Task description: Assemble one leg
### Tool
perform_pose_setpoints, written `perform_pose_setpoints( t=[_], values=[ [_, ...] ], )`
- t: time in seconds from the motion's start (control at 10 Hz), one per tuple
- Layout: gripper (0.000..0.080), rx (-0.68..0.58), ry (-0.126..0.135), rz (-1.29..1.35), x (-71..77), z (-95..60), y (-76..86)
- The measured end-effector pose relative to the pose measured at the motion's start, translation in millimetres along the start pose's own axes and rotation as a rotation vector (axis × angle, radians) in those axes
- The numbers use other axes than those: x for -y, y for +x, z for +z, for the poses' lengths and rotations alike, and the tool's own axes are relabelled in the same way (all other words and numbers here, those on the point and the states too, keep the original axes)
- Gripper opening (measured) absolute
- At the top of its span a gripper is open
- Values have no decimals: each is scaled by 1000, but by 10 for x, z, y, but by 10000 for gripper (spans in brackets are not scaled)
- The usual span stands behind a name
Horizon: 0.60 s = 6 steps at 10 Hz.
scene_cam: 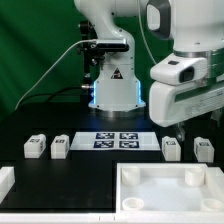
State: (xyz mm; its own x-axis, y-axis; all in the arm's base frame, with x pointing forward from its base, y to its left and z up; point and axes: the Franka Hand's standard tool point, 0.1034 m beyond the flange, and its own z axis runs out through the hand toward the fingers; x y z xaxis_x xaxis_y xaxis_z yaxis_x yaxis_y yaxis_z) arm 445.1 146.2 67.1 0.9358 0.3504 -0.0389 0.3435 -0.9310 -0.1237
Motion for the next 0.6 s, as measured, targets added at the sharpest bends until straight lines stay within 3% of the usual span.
perform_pose_setpoints(
  t=[0.2, 0.3, 0.5, 0.6],
  values=[
    [649, 1, 15, 222, 55, 26, -7],
    [649, 3, 28, 389, 162, 138, -67],
    [649, 67, 29, 413, 305, 301, -208],
    [649, 66, 36, 423, 304, 336, -189]
  ],
)
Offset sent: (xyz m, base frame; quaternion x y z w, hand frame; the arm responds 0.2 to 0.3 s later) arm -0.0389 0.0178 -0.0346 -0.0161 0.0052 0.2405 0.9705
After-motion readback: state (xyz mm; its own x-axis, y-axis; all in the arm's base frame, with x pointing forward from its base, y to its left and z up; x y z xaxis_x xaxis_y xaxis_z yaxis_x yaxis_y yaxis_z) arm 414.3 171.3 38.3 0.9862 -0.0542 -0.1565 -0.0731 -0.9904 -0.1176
